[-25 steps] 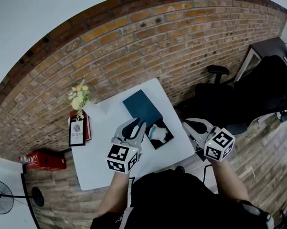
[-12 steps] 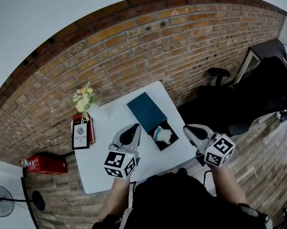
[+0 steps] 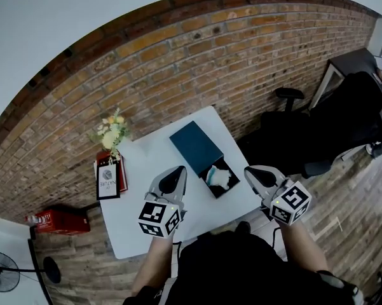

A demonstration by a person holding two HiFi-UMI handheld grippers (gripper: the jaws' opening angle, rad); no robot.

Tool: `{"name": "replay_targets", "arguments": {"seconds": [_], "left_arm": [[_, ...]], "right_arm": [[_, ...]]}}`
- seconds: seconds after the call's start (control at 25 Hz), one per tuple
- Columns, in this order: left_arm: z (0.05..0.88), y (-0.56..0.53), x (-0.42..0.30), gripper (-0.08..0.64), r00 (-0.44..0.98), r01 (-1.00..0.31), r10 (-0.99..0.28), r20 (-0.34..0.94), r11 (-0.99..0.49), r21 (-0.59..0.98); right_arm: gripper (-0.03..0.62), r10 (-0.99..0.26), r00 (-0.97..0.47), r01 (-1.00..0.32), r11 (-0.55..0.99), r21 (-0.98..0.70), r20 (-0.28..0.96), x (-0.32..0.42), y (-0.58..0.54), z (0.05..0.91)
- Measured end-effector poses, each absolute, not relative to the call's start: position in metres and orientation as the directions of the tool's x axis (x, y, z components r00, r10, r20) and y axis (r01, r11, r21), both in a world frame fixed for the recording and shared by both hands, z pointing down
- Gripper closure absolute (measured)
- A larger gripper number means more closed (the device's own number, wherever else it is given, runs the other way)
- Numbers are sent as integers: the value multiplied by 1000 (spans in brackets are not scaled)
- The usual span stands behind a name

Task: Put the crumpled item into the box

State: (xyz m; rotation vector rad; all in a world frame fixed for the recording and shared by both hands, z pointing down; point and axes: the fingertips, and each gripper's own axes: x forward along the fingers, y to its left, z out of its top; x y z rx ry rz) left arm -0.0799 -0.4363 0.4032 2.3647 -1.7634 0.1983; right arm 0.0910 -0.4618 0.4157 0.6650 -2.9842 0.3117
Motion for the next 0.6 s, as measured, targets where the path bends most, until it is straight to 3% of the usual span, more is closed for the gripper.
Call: {"name": "replay_targets", "arguments": {"seconds": [0.6], "left_arm": [[411, -431, -103, 552, 270, -962, -939, 214, -254, 98]], "right_arm": [[594, -396, -909, -414, 896, -163, 132, 67, -460, 414]]}}
